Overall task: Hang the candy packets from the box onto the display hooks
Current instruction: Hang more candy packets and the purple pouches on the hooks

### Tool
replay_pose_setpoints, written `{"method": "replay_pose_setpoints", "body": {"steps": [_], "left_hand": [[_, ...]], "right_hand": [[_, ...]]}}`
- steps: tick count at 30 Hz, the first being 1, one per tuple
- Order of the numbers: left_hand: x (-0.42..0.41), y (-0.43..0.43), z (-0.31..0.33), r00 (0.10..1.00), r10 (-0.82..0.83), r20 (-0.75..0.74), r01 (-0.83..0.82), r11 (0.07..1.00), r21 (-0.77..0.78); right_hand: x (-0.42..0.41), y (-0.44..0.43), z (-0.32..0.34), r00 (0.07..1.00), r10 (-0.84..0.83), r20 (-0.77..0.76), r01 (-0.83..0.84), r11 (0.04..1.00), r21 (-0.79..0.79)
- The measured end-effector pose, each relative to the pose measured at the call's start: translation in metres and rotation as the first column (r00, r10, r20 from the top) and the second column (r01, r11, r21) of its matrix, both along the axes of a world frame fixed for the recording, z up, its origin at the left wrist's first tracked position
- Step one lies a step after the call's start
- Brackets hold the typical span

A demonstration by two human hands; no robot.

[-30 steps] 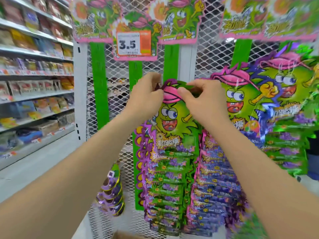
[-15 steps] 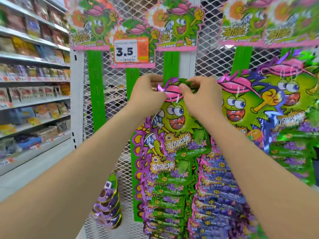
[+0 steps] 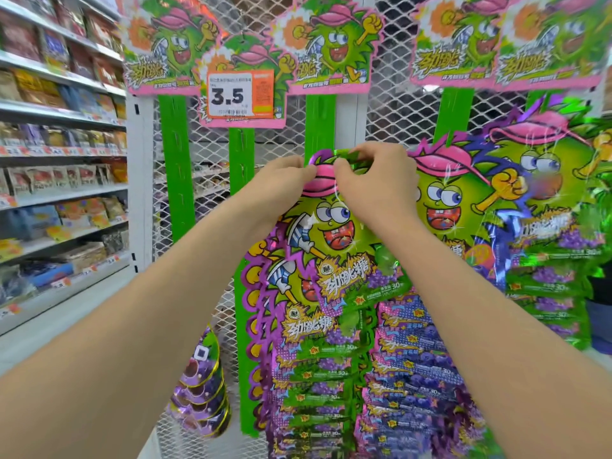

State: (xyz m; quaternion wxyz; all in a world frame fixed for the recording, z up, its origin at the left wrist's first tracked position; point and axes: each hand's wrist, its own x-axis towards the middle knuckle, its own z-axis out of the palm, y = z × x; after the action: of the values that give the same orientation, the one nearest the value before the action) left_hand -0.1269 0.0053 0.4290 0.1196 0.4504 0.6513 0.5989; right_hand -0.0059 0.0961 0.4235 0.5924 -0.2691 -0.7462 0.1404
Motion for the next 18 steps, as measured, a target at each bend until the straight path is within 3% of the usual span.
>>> {"method": "replay_pose_setpoints", "body": {"steps": [5, 9, 12, 15, 16, 18], "left_hand": [[-0.002, -0.004, -0.001, 0.999, 0.007, -0.05, -0.009, 0.999, -0.033], [0.0, -0.008, -0.012, 0.949, 0.068, -0.308, -0.092, 0.994, -0.062], [0.001, -0.007, -0.024, 0.825, 0.202, -0.528, -0.219, 0.975, 0.03], [-0.002, -0.01, -0.049, 0.671, 0.264, -0.692, -0.236, 0.962, 0.138], [-0.003, -0.013, -0.059, 0.646, 0.28, -0.71, -0.22, 0.959, 0.178], [0.003, -0.028, -0.078, 0.586, 0.347, -0.733, -0.236, 0.938, 0.255]], "right_hand": [[0.001, 0.001, -0.007, 0.998, 0.0, 0.056, 0.001, 1.0, -0.013], [0.001, 0.002, -0.027, 0.992, -0.024, 0.121, 0.024, 1.0, 0.001], [0.004, 0.001, -0.035, 0.991, -0.065, 0.117, 0.057, 0.996, 0.075], [0.017, -0.014, -0.047, 0.974, -0.221, 0.04, 0.196, 0.924, 0.329], [0.023, -0.022, -0.055, 0.976, -0.218, 0.006, 0.198, 0.895, 0.4], [0.031, -0.035, -0.081, 0.998, -0.061, 0.034, 0.039, 0.891, 0.452]]}}
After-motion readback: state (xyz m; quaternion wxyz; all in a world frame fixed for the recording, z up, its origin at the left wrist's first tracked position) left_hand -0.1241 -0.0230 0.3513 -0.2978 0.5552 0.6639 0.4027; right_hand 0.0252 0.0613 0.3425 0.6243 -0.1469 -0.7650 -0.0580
